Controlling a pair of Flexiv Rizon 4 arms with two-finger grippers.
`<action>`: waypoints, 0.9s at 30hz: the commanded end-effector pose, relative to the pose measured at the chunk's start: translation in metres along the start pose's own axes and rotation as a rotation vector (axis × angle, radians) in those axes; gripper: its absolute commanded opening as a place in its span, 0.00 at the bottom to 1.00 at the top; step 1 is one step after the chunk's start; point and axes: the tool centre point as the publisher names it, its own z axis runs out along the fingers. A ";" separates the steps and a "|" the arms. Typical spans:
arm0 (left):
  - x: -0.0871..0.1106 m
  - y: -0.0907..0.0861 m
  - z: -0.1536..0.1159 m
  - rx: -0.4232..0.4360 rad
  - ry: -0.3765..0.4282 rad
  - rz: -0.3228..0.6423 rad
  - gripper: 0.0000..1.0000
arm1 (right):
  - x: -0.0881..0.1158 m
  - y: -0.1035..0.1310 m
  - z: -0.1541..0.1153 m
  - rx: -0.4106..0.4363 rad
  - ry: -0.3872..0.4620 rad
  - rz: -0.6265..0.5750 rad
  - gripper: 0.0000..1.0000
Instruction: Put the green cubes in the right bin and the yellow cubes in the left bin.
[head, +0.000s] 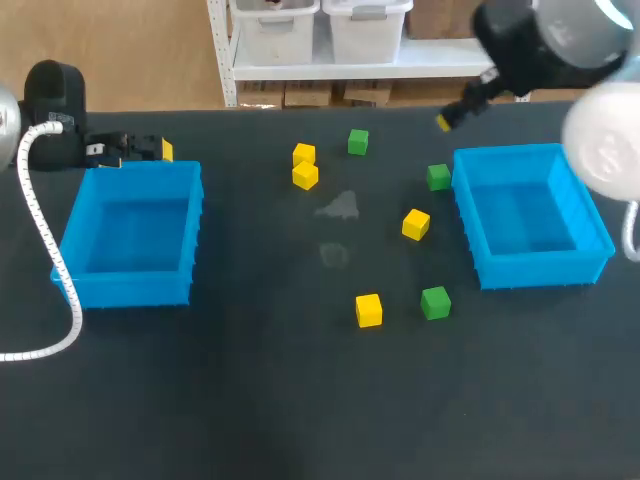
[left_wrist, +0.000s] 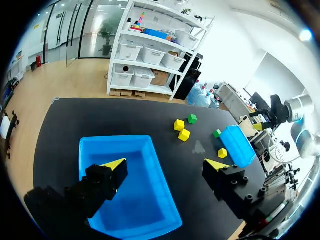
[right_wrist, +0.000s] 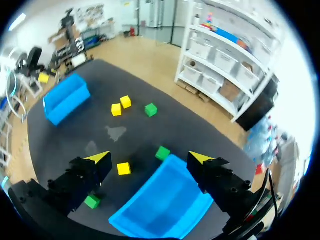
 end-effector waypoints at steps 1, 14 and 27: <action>0.002 0.003 0.000 0.012 -0.007 0.002 1.00 | -0.036 0.002 0.037 -0.026 0.149 -0.088 1.00; 0.002 0.003 0.000 0.012 -0.007 0.002 1.00 | -0.083 0.007 0.102 -0.083 0.345 -0.303 1.00; 0.002 0.003 0.000 0.012 -0.007 0.002 1.00 | -0.115 -0.004 0.146 -0.035 0.457 -0.344 1.00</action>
